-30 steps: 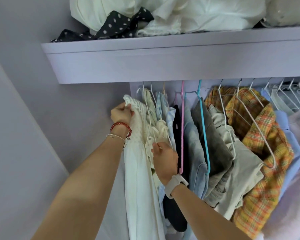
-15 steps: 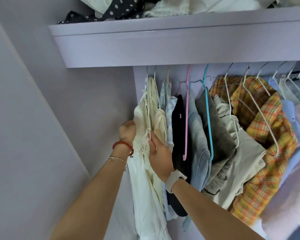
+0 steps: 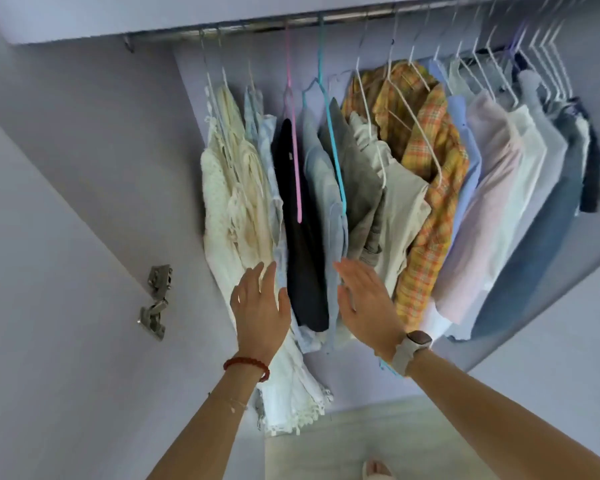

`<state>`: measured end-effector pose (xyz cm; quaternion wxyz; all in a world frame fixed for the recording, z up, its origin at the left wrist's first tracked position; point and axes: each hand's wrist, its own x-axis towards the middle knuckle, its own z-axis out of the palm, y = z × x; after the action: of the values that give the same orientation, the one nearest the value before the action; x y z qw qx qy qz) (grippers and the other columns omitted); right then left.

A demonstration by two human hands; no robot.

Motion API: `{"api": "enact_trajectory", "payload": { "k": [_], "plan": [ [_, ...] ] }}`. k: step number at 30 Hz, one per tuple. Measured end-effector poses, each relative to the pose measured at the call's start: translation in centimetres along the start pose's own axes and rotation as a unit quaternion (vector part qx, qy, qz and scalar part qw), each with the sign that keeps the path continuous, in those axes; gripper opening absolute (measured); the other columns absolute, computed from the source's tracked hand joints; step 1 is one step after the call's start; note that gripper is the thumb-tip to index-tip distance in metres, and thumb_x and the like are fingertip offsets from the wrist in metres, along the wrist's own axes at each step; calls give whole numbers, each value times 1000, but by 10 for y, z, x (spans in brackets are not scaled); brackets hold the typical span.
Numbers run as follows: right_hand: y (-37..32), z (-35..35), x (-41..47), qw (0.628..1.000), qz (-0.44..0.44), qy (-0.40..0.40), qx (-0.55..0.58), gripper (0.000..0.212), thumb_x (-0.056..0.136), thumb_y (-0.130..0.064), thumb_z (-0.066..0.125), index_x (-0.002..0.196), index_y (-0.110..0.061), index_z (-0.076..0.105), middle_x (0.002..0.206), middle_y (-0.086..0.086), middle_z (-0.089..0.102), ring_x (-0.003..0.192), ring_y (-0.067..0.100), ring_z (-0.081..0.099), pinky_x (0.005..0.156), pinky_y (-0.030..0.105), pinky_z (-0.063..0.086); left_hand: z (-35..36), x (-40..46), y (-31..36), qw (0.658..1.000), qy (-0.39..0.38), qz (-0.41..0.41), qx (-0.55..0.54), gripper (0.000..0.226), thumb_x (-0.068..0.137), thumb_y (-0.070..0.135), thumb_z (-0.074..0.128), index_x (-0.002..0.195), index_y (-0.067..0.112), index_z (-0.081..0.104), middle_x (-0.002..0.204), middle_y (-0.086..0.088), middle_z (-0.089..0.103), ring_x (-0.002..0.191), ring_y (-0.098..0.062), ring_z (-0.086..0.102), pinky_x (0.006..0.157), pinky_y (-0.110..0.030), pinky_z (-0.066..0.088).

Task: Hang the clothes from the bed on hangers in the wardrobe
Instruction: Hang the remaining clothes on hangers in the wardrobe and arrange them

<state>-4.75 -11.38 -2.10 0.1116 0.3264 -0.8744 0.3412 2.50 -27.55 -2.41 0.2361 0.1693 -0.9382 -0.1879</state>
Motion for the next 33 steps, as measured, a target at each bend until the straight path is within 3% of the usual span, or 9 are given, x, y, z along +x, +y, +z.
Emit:
{"api": "enact_trajectory", "payload": {
  "k": [5, 7, 10, 16, 20, 23, 28, 33],
  "plan": [
    [74, -49, -104, 979, 178, -24, -97, 49, 86, -26, 33, 122, -2, 56, 124, 21, 56, 113, 42, 53, 89, 58, 45, 61, -59, 64, 982, -157, 85, 68, 45, 72, 14, 71, 115, 5, 61, 118, -20, 60, 109, -40, 57, 84, -65, 41],
    [96, -81, -151, 966, 229, -8, -117, 47, 85, -25, 34, 117, -1, 59, 119, 21, 60, 107, 42, 57, 85, 57, 47, 79, -80, 105, 963, -202, 150, 94, 36, 78, 21, 58, 110, 8, 64, 114, -16, 63, 108, -36, 59, 85, -62, 43],
    [127, -128, -235, 936, 318, 10, -151, 45, 82, -25, 35, 111, -4, 63, 113, 18, 64, 102, 40, 61, 82, 55, 47, 106, -118, 178, 931, -270, 235, 76, 44, 76, 28, 37, 105, 12, 66, 112, -11, 64, 105, -31, 60, 87, -55, 46],
    [167, -230, -417, 845, 505, 70, -164, 48, 79, -27, 34, 107, -4, 64, 107, 18, 66, 100, 40, 62, 81, 55, 48, 157, -228, 344, 827, -360, 432, 14, 35, 73, 17, 56, 106, 10, 65, 111, -10, 63, 105, -29, 60, 84, -47, 48],
    [182, -293, -535, 765, 611, 130, -155, 59, 80, -34, 24, 124, -8, 55, 127, 16, 55, 121, 36, 47, 100, 49, 36, 180, -327, 459, 729, -428, 534, 9, 44, 94, 24, 41, 137, 15, 41, 144, -5, 36, 133, -21, 33, 105, -37, 28],
    [183, -332, -613, 688, 685, 189, -149, 51, 88, -27, 29, 133, -9, 45, 140, 12, 43, 132, 32, 33, 106, 44, 28, 191, -399, 533, 665, -458, 590, -2, 47, 98, 29, 32, 144, 20, 28, 152, -2, 21, 137, -19, 24, 109, -32, 19],
    [174, -382, -714, 569, 760, 284, -131, 41, 94, -17, 39, 134, -6, 43, 139, 14, 43, 129, 32, 35, 104, 40, 30, 207, -486, 633, 588, -489, 643, -50, 41, 97, 22, 37, 137, 15, 37, 144, -2, 33, 132, -21, 33, 104, -34, 26],
    [176, -420, -784, 481, 796, 352, -101, 41, 95, -14, 39, 135, -5, 40, 140, 14, 41, 128, 32, 37, 104, 39, 29, 237, -553, 713, 534, -525, 662, -34, 46, 96, 24, 39, 140, 15, 34, 147, -5, 32, 136, -23, 28, 109, -36, 29]
  ]
}}
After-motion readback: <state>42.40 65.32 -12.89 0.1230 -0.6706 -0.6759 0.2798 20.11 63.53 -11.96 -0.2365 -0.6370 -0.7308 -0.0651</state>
